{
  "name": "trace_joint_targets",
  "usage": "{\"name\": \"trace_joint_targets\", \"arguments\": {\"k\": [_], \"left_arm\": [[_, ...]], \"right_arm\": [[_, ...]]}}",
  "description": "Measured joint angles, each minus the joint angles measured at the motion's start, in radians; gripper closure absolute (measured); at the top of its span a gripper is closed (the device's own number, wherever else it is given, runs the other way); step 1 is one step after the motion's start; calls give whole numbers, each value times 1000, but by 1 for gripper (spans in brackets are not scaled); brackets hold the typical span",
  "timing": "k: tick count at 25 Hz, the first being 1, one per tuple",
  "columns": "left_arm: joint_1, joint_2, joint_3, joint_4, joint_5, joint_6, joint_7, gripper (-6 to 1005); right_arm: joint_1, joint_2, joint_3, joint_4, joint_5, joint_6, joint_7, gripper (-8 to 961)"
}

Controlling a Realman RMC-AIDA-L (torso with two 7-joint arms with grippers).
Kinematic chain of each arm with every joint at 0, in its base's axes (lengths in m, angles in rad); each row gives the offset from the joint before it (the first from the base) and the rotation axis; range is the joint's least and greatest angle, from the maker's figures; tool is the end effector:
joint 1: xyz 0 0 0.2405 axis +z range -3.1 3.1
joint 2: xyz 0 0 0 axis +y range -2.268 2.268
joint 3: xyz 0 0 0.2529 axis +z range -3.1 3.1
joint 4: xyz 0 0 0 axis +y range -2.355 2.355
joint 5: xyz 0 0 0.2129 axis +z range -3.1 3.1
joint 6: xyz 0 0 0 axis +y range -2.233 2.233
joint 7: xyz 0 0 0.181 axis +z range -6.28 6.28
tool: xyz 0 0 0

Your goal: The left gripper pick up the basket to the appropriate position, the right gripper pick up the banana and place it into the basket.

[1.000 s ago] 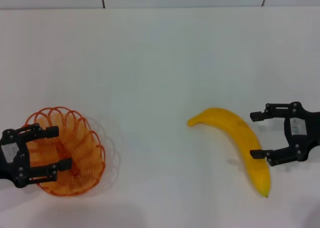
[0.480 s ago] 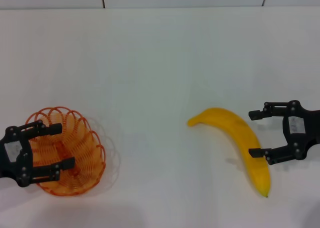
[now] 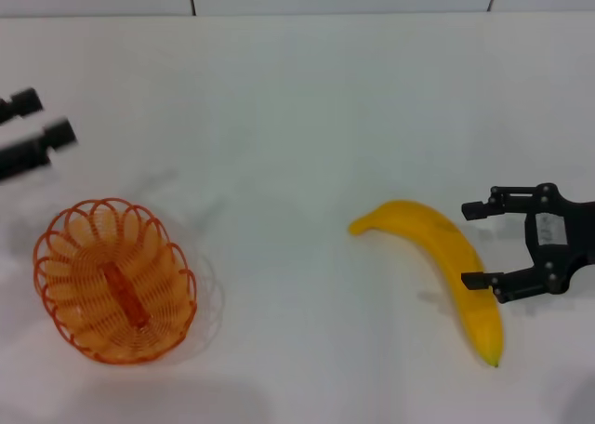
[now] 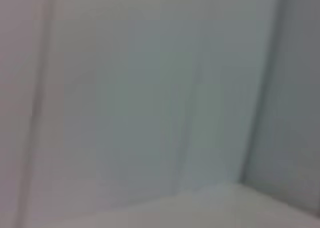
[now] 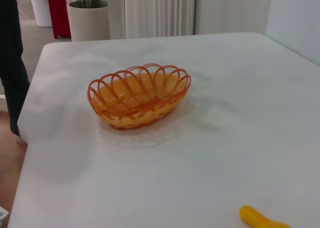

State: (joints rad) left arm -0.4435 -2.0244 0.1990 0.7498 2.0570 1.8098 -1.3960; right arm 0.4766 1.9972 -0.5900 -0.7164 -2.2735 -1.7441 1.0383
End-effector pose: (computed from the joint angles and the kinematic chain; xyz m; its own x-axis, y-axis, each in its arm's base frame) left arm -0.2912 0.3193 0.0721 0.6417 0.2724 0.7170 0.6079 -0.7506 -0.2589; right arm 0.2986 0.3017 0.0035 0.9609 -0.0937 -0.2607 -0.1434 -0.9734 -0.1787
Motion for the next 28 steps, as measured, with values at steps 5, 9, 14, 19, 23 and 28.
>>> {"name": "trace_joint_targets", "arguments": {"k": [5,9,14,19,23,28], "left_arm": [[-93,43,18,179,170,-94,-226,153],[-174,90,124,293,311,-89,-293,154],[-197,58,427,460,461,-35,-215,154],[-235,-1,536,509,675,2,-225,154],[-258,-14,539,480,724,-36,-225,155],[-298,-14,564,375,712,-115,-215,155]], "right_arm": [[1,0,0,0,1,0,1,76],[7,-2,0,0,2,-3,9,77],[13,-4,-1,0,-3,-4,17,77],[24,-4,-1,0,-3,-9,17,77],[27,-2,-1,0,-2,-9,17,77],[22,-2,1,0,-3,-6,17,77]]}}
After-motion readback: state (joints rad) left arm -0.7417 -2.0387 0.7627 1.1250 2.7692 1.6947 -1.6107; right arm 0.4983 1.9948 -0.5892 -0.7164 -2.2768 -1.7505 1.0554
